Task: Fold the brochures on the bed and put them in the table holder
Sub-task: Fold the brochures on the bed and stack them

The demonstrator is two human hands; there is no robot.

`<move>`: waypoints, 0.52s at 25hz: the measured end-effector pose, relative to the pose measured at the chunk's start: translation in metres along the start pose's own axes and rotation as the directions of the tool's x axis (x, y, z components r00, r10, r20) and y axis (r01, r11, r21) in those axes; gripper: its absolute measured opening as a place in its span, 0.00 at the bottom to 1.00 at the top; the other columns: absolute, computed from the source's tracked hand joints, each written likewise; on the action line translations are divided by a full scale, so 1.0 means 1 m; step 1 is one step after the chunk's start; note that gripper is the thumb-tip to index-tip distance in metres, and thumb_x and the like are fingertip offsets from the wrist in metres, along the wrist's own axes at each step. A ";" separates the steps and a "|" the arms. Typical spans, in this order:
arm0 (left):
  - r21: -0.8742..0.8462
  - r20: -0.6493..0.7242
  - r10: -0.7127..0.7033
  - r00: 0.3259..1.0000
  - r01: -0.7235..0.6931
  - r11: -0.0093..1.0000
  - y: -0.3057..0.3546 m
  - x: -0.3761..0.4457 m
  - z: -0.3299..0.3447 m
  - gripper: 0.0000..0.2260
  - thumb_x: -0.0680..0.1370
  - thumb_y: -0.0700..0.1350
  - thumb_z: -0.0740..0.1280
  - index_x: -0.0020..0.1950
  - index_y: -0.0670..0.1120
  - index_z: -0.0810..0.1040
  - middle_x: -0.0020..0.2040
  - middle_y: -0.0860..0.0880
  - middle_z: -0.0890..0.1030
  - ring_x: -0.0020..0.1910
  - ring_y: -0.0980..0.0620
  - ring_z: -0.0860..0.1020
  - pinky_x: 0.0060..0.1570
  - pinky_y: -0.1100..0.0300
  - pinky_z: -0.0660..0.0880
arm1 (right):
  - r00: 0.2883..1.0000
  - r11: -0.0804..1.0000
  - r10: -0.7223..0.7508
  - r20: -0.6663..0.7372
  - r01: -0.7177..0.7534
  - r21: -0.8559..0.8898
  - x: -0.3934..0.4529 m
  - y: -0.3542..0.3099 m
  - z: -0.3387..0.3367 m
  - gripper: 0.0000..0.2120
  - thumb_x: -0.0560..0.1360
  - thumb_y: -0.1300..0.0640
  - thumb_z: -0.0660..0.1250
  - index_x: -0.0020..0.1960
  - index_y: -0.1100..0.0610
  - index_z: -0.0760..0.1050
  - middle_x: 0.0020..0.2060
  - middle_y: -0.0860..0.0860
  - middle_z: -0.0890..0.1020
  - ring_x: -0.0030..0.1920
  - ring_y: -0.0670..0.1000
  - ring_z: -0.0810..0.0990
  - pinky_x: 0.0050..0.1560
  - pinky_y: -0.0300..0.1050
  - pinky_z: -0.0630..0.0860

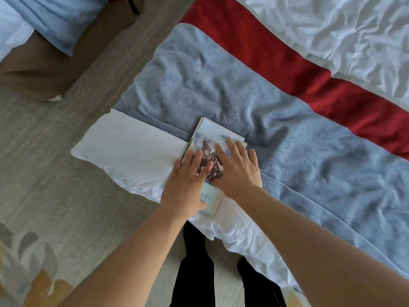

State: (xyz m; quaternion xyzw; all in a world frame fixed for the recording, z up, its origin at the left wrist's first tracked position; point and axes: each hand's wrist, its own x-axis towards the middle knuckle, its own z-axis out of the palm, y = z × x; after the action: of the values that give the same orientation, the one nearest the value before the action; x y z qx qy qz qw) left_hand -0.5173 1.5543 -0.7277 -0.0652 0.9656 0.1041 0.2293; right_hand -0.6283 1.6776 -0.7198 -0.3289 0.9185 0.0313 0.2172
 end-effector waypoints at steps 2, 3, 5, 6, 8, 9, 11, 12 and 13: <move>0.007 -0.001 -0.002 1.000 0.002 1.000 0.002 0.000 -0.005 0.49 0.68 0.60 0.74 0.80 0.52 0.48 0.81 0.43 0.42 0.80 0.40 0.42 0.76 0.41 0.50 | 1.000 1.000 0.000 -0.002 0.000 0.013 -0.001 -0.001 -0.004 0.44 0.69 0.38 0.71 0.78 0.46 0.53 0.79 0.52 0.52 0.78 0.56 0.49 0.75 0.63 0.51; -0.001 -0.010 0.001 1.000 -0.001 1.000 0.004 0.000 -0.008 0.47 0.69 0.58 0.73 0.80 0.52 0.50 0.81 0.42 0.45 0.80 0.40 0.44 0.76 0.42 0.52 | 1.000 1.000 0.004 -0.015 -0.003 0.031 -0.004 -0.002 -0.006 0.44 0.69 0.38 0.72 0.78 0.46 0.54 0.78 0.52 0.52 0.77 0.56 0.51 0.74 0.62 0.53; -0.065 -0.091 -0.016 0.996 0.010 0.998 0.005 0.000 -0.018 0.38 0.70 0.53 0.73 0.76 0.51 0.59 0.79 0.43 0.52 0.79 0.40 0.52 0.73 0.44 0.60 | 0.995 0.992 0.056 -0.087 -0.046 0.118 -0.017 -0.005 -0.013 0.43 0.68 0.41 0.74 0.76 0.49 0.57 0.76 0.54 0.58 0.73 0.58 0.60 0.70 0.58 0.62; -0.120 -0.142 -0.056 0.988 0.039 0.992 0.006 0.000 -0.022 0.36 0.70 0.51 0.73 0.74 0.51 0.62 0.78 0.43 0.56 0.77 0.41 0.56 0.70 0.46 0.64 | 0.987 0.977 0.110 -0.118 -0.086 0.194 -0.024 -0.005 -0.015 0.43 0.68 0.42 0.75 0.75 0.50 0.58 0.73 0.55 0.61 0.69 0.58 0.65 0.66 0.56 0.66; -0.255 -0.178 -0.204 0.963 0.155 0.955 0.005 0.004 -0.029 0.37 0.71 0.50 0.74 0.75 0.48 0.60 0.76 0.43 0.59 0.74 0.42 0.61 0.64 0.49 0.69 | 0.958 0.880 0.273 -0.084 -0.214 0.424 -0.033 -0.007 -0.015 0.43 0.68 0.46 0.76 0.76 0.51 0.57 0.65 0.55 0.68 0.63 0.57 0.70 0.62 0.53 0.70; -0.326 -0.155 -0.282 0.947 0.220 0.919 0.005 0.007 -0.031 0.38 0.72 0.50 0.73 0.77 0.46 0.58 0.74 0.42 0.61 0.72 0.41 0.63 0.62 0.49 0.70 | 0.933 0.780 0.360 -0.017 -0.291 0.553 -0.035 -0.007 -0.015 0.43 0.68 0.49 0.76 0.76 0.52 0.57 0.62 0.55 0.71 0.62 0.56 0.71 0.61 0.51 0.70; -0.443 -0.079 -0.390 0.917 0.318 0.838 0.004 0.013 -0.032 0.39 0.74 0.49 0.71 0.78 0.41 0.53 0.70 0.41 0.66 0.67 0.40 0.67 0.61 0.49 0.70 | 0.891 0.611 0.443 0.100 -0.381 0.694 -0.032 -0.008 -0.014 0.38 0.68 0.53 0.76 0.73 0.53 0.61 0.58 0.54 0.75 0.60 0.56 0.74 0.59 0.48 0.70; -0.467 -0.052 -0.408 0.911 0.339 0.816 0.005 0.015 -0.031 0.38 0.75 0.47 0.70 0.78 0.40 0.53 0.69 0.40 0.67 0.66 0.40 0.68 0.62 0.49 0.69 | 0.887 0.587 0.447 0.118 -0.390 0.709 -0.029 -0.008 -0.013 0.35 0.68 0.54 0.75 0.70 0.54 0.63 0.57 0.54 0.77 0.59 0.56 0.75 0.60 0.48 0.71; -0.465 -0.045 -0.409 0.912 0.343 0.816 0.005 0.016 -0.031 0.38 0.75 0.46 0.70 0.78 0.39 0.53 0.68 0.40 0.68 0.65 0.40 0.68 0.62 0.50 0.69 | 0.889 0.583 0.439 0.127 -0.390 0.713 -0.026 -0.007 -0.013 0.33 0.68 0.54 0.75 0.68 0.54 0.64 0.56 0.54 0.77 0.58 0.57 0.75 0.60 0.49 0.72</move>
State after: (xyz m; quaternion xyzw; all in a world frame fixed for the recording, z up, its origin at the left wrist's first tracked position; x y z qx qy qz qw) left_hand -0.5455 1.5511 -0.7073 -0.3131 0.8971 0.2708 0.1546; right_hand -0.6110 1.6847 -0.6965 0.0061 0.9124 -0.2926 0.2861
